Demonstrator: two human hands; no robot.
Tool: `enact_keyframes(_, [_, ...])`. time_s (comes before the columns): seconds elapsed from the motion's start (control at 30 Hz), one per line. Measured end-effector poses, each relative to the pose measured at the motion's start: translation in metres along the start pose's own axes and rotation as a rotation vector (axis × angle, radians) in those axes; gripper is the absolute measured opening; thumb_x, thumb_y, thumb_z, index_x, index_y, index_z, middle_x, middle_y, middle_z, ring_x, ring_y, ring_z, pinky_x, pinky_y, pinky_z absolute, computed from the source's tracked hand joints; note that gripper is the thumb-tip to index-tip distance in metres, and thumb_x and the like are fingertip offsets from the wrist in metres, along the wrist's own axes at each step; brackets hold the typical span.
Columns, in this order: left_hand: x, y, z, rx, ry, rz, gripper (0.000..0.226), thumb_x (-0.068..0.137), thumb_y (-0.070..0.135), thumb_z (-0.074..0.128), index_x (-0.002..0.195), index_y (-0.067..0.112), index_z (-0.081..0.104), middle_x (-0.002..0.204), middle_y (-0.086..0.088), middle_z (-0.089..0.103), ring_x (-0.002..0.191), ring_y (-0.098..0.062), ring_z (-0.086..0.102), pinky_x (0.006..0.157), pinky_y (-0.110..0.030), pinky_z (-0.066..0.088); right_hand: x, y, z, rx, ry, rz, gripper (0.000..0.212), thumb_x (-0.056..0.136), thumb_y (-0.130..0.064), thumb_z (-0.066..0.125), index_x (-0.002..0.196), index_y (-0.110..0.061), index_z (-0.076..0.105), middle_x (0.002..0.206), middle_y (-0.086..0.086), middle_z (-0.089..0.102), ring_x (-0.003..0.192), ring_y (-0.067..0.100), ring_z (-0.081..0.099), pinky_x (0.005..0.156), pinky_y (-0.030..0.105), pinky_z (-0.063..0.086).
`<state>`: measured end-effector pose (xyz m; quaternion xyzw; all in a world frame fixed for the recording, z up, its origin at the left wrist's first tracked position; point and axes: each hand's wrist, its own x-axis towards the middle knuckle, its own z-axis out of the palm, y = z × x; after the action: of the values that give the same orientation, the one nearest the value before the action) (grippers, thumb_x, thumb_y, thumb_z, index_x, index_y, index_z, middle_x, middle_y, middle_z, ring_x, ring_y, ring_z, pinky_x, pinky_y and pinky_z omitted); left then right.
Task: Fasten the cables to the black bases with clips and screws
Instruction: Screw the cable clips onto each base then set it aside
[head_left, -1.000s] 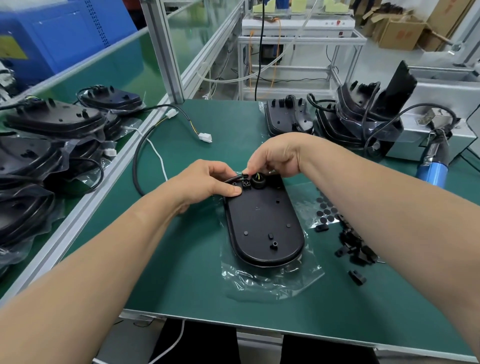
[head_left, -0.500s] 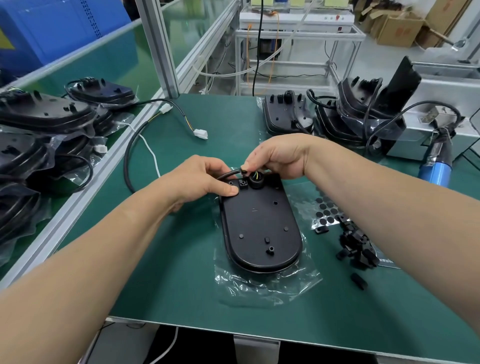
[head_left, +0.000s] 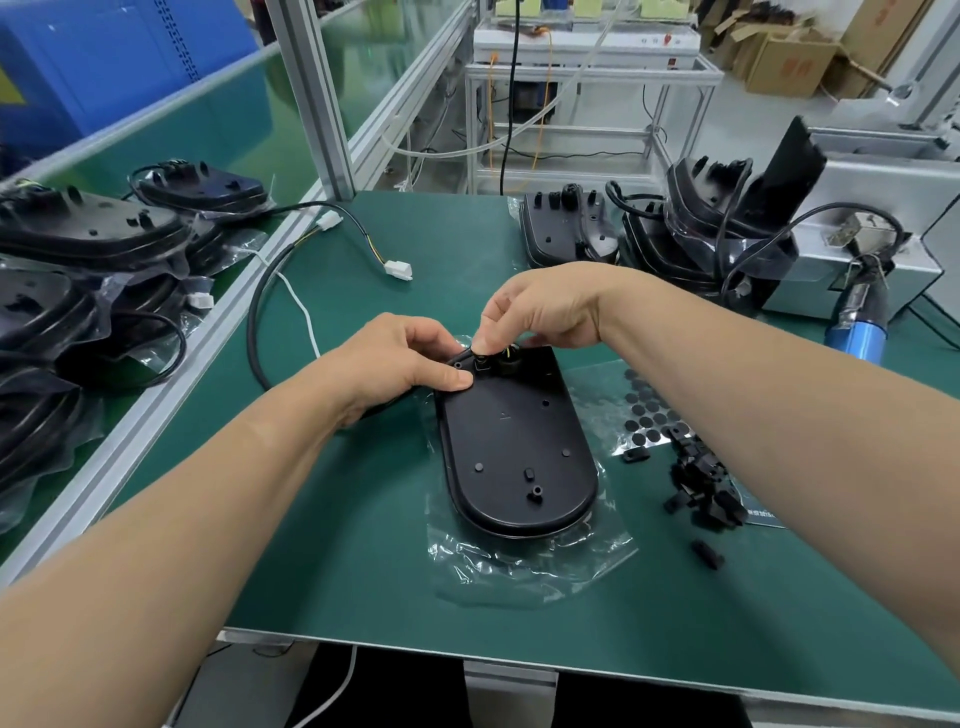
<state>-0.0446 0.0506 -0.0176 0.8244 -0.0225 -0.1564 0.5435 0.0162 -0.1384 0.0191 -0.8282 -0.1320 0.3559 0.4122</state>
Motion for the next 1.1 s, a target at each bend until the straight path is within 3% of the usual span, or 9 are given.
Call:
enact_keyframes(0.13, [-0.003, 0.001, 0.001, -0.019, -0.004, 0.006, 0.022, 0.070, 0.008, 0.083, 0.089, 0.013, 0.074, 0.098, -0.010, 0.074, 0.087, -0.016, 0.066, 0.101, -0.042, 0.047, -0.005, 0.004, 0.005, -0.007, 0.033, -0.070, 0.021, 0.086, -0.003, 0.071, 0.076, -0.016, 0.059, 0.089, 0.004, 0.057, 0.086, 0.016, 0.046, 0.081, 0.030, 0.032])
enact_keyframes(0.23, [0.000, 0.007, 0.002, -0.062, 0.024, 0.041, 0.031, 0.062, 0.022, 0.081, 0.090, 0.011, 0.073, 0.097, -0.006, 0.072, 0.091, -0.013, 0.063, 0.095, -0.033, 0.046, -0.009, 0.012, 0.009, 0.047, 0.071, -0.151, 0.018, 0.086, 0.000, 0.070, 0.078, -0.013, 0.059, 0.091, 0.009, 0.057, 0.088, 0.019, 0.047, 0.086, 0.031, 0.032])
enact_keyframes(0.4, [0.005, 0.009, 0.008, -0.035, 0.019, 0.004, 0.016, 0.080, 0.014, 0.077, 0.092, 0.005, 0.072, 0.091, -0.010, 0.069, 0.088, -0.019, 0.059, 0.100, -0.041, 0.044, -0.011, 0.021, 0.017, 0.136, 0.173, -0.186, 0.020, 0.084, 0.000, 0.072, 0.079, -0.015, 0.059, 0.088, 0.009, 0.056, 0.088, 0.020, 0.045, 0.079, 0.032, 0.034])
enact_keyframes(0.5, [0.003, 0.010, 0.009, -0.091, -0.009, 0.001, 0.010, 0.080, 0.003, 0.073, 0.088, 0.006, 0.068, 0.086, -0.009, 0.065, 0.087, -0.020, 0.056, 0.089, -0.033, 0.042, -0.013, 0.023, 0.024, 0.155, 0.253, -0.217, 0.015, 0.085, -0.010, 0.075, 0.080, -0.016, 0.063, 0.080, 0.001, 0.056, 0.081, 0.016, 0.045, 0.071, 0.028, 0.034])
enact_keyframes(0.6, [0.003, 0.018, 0.009, -0.131, -0.063, -0.029, 0.021, 0.070, 0.001, 0.074, 0.089, 0.006, 0.066, 0.083, -0.007, 0.062, 0.083, -0.019, 0.054, 0.081, -0.028, 0.040, -0.017, 0.026, 0.031, 0.098, 0.396, -0.307, 0.008, 0.086, -0.015, 0.075, 0.084, -0.015, 0.068, 0.082, -0.002, 0.062, 0.077, 0.010, 0.051, 0.068, 0.017, 0.040])
enact_keyframes(0.7, [0.003, 0.027, 0.010, -0.173, -0.106, -0.060, 0.022, 0.061, 0.008, 0.071, 0.082, 0.009, 0.065, 0.079, -0.006, 0.061, 0.076, -0.015, 0.054, 0.075, -0.026, 0.040, -0.022, 0.032, 0.036, -0.042, 0.514, -0.358, 0.006, 0.089, -0.017, 0.072, 0.094, -0.016, 0.075, 0.098, -0.002, 0.069, 0.102, 0.014, 0.057, 0.093, 0.026, 0.042])
enact_keyframes(0.83, [0.006, 0.020, 0.013, -0.153, -0.088, -0.014, 0.010, 0.081, 0.002, 0.070, 0.083, 0.010, 0.064, 0.078, -0.005, 0.062, 0.073, -0.014, 0.056, 0.072, -0.025, 0.042, -0.033, 0.032, 0.043, -0.077, 0.586, -0.344, 0.015, 0.091, -0.016, 0.067, 0.103, -0.020, 0.074, 0.113, 0.000, 0.069, 0.121, 0.021, 0.050, 0.111, 0.039, 0.034])
enact_keyframes(0.97, [0.010, 0.014, 0.011, -0.162, -0.068, -0.024, 0.012, 0.075, 0.000, 0.073, 0.078, 0.009, 0.066, 0.074, -0.006, 0.066, 0.069, -0.016, 0.058, 0.069, -0.026, 0.043, -0.070, 0.056, 0.020, 0.052, 0.974, -0.272, 0.031, 0.091, -0.025, 0.067, 0.120, -0.016, 0.063, 0.123, 0.004, 0.055, 0.117, 0.017, 0.049, 0.108, 0.033, 0.037])
enact_keyframes(1.1, [0.013, 0.016, 0.013, -0.203, -0.064, -0.071, 0.014, 0.073, -0.003, 0.073, 0.075, 0.009, 0.065, 0.073, -0.008, 0.066, 0.067, -0.016, 0.058, 0.067, -0.026, 0.042, -0.125, 0.122, -0.028, -0.168, 1.495, 0.205, 0.062, 0.083, -0.048, 0.072, 0.126, -0.009, 0.051, 0.130, 0.013, 0.046, 0.122, 0.033, 0.039, 0.102, 0.040, 0.031])
